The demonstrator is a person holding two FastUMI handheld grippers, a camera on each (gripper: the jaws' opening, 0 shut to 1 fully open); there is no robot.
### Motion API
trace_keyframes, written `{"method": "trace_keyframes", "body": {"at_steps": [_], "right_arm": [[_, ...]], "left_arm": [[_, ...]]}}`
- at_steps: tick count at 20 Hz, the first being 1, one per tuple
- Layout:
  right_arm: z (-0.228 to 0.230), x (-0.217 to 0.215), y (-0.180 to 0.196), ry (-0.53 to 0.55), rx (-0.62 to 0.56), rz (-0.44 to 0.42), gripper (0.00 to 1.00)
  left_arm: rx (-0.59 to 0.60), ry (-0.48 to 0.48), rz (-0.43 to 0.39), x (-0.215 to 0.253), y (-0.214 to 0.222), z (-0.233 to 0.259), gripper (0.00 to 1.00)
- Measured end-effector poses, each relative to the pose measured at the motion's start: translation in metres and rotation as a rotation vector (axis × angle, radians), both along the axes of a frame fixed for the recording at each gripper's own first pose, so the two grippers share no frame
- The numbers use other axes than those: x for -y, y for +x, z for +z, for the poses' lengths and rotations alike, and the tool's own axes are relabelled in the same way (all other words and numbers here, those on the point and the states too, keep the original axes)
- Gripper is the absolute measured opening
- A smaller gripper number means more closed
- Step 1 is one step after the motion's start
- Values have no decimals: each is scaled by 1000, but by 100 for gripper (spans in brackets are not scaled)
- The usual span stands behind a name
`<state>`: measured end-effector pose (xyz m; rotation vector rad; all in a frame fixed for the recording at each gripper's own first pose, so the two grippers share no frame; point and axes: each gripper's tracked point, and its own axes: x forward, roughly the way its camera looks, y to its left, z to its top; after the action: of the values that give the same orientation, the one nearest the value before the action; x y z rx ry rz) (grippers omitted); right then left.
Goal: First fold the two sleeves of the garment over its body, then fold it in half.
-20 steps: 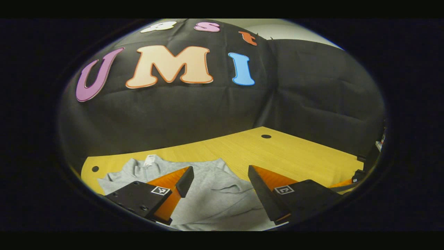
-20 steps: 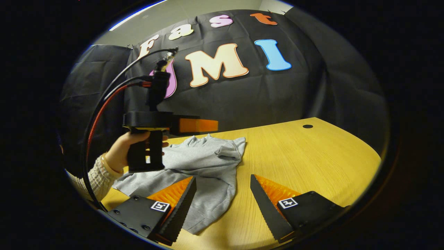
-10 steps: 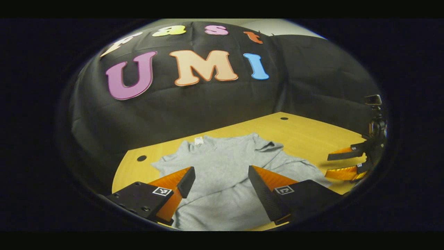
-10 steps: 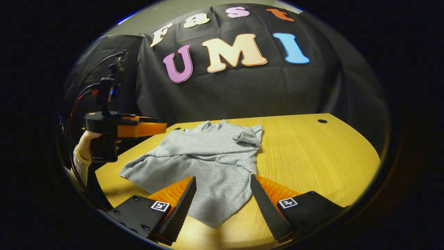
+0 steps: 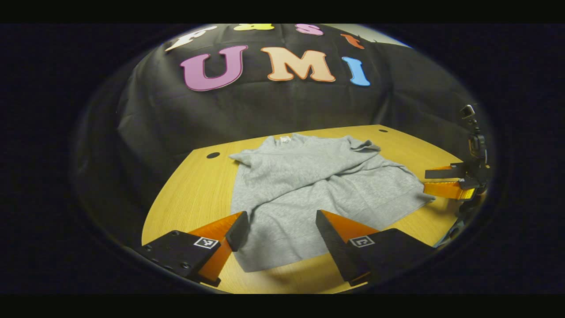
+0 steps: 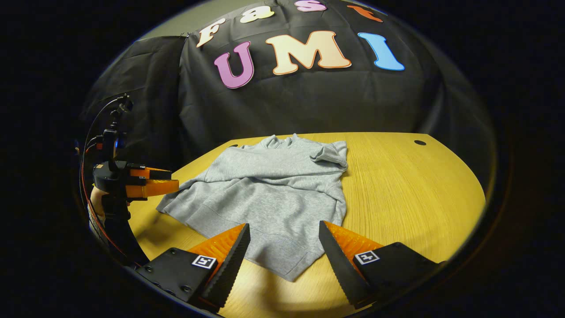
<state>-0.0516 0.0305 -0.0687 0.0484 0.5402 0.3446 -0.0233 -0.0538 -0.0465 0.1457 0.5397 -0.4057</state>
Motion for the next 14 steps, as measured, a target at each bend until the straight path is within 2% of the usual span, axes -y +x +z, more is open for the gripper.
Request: {"method": "trace_keyframes", "body": {"at_steps": [3, 4, 5, 9, 10, 11, 13, 14], "right_arm": [[-10, -6, -4, -22, -25, 11, 97], [-13, -7, -5, -28, -38, 15, 92], [-17, -8, -6, -34, -48, 18, 97], [-28, -9, -9, -74, -74, 27, 98], [-27, -9, -9, -76, -69, 27, 93], [-28, -9, -10, -79, -70, 26, 98], [-28, -8, -8, -84, -70, 22, 98], [-29, -8, -8, -90, -65, 23, 93]], "left_arm": [[-67, 12, 10, -7, -12, -23, 92], [-86, 14, 13, -9, -17, -30, 92], [-102, 16, 19, -12, -21, -36, 92], [-143, 15, 43, -21, -31, -51, 94], [-146, 10, 50, -22, -32, -54, 90], [-146, 5, 54, -22, -32, -55, 90], [-147, -6, 62, -22, -31, -56, 95], [-148, -13, 65, -22, -32, -57, 92]]}}
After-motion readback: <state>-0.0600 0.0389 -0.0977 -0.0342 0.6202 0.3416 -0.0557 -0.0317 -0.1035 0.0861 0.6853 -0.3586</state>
